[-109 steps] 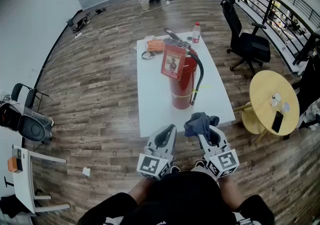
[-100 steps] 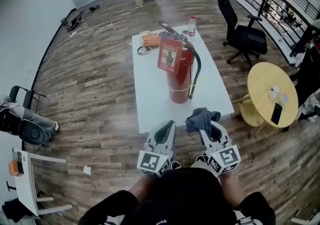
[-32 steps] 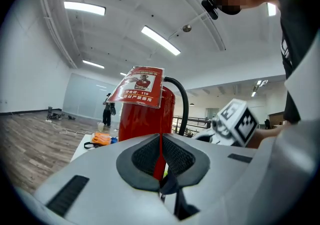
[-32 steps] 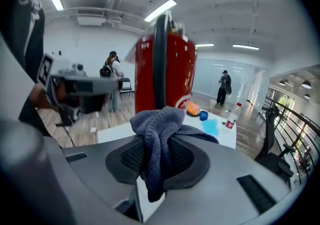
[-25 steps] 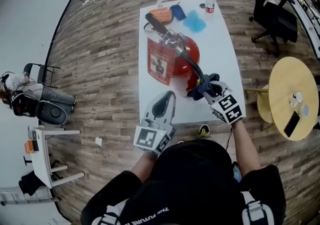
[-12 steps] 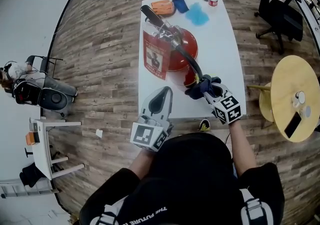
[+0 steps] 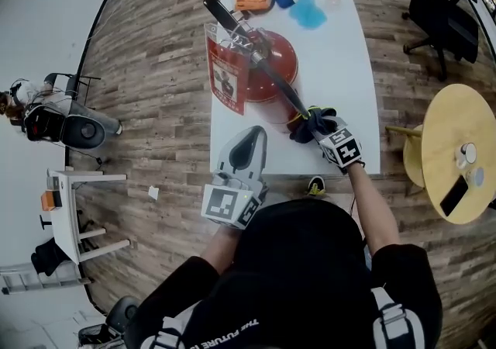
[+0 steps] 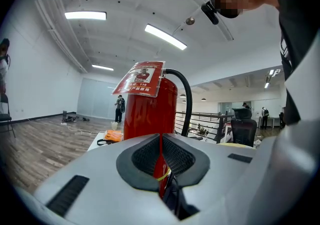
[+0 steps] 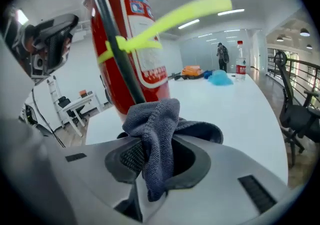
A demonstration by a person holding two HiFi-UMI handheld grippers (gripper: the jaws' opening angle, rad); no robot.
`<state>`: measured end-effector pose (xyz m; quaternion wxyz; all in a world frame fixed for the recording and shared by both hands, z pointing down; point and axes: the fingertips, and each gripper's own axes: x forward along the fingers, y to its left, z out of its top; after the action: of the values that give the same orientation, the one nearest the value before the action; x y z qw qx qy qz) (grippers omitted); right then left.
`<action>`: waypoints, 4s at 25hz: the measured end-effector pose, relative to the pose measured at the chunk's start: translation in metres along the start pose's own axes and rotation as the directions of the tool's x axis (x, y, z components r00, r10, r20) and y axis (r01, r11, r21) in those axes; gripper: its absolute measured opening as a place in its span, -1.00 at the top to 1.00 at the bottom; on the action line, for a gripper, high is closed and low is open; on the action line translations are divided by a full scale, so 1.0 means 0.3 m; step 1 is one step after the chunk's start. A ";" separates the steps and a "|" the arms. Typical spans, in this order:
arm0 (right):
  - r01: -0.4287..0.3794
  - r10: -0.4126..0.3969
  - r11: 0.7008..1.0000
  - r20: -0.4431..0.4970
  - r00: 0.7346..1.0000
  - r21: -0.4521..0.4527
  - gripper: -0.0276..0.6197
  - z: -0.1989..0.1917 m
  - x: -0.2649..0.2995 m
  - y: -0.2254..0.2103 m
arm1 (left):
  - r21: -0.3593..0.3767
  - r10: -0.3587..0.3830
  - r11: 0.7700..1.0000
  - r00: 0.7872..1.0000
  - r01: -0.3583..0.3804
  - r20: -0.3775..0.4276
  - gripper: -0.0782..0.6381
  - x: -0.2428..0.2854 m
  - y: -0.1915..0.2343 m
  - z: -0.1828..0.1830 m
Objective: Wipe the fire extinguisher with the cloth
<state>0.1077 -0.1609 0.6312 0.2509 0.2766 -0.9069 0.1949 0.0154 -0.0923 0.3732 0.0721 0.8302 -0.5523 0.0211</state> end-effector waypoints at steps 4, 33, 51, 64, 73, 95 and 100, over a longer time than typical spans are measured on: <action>-0.023 0.022 1.000 -0.066 0.998 -0.008 0.62 -0.053 0.036 -0.013 | -0.011 0.015 1.000 1.000 -0.015 0.000 0.69 -0.024 0.008 -0.020; -0.211 0.208 0.977 -0.121 0.971 -0.015 0.64 0.054 0.144 -0.117 | 0.024 0.142 0.990 0.988 -0.141 -0.054 0.69 -0.089 0.094 -0.030; -0.546 0.509 0.827 -0.230 0.829 -0.137 0.65 0.317 0.510 -0.078 | 0.014 0.290 0.956 0.942 -0.292 -0.171 0.69 -0.125 0.222 -0.106; -0.268 0.265 0.963 -0.148 0.953 -0.006 0.67 -0.008 0.128 -0.027 | 0.004 0.000 1.000 0.990 0.001 -0.141 0.69 -0.056 0.221 -0.115; 0.025 -0.007 0.956 -0.062 0.998 0.293 0.67 -0.081 0.095 0.162 | -0.002 -0.132 0.991 0.989 0.133 -0.062 0.69 -0.204 0.352 -0.038; 0.604 -0.603 0.657 -0.166 0.780 0.451 0.67 -0.016 0.266 0.330 | -0.054 -0.075 0.996 0.997 0.075 0.001 0.69 -0.553 0.778 -0.057; 0.662 -0.677 0.530 -0.204 0.707 0.530 0.67 0.022 0.306 0.347 | -0.059 -0.021 0.998 1.000 0.020 -0.010 0.69 -0.593 0.826 -0.075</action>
<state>-0.0231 -0.1210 0.6552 0.1999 0.6662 -0.6328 0.3403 -0.2808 -0.0204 0.3988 0.0997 0.8332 -0.5438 0.0084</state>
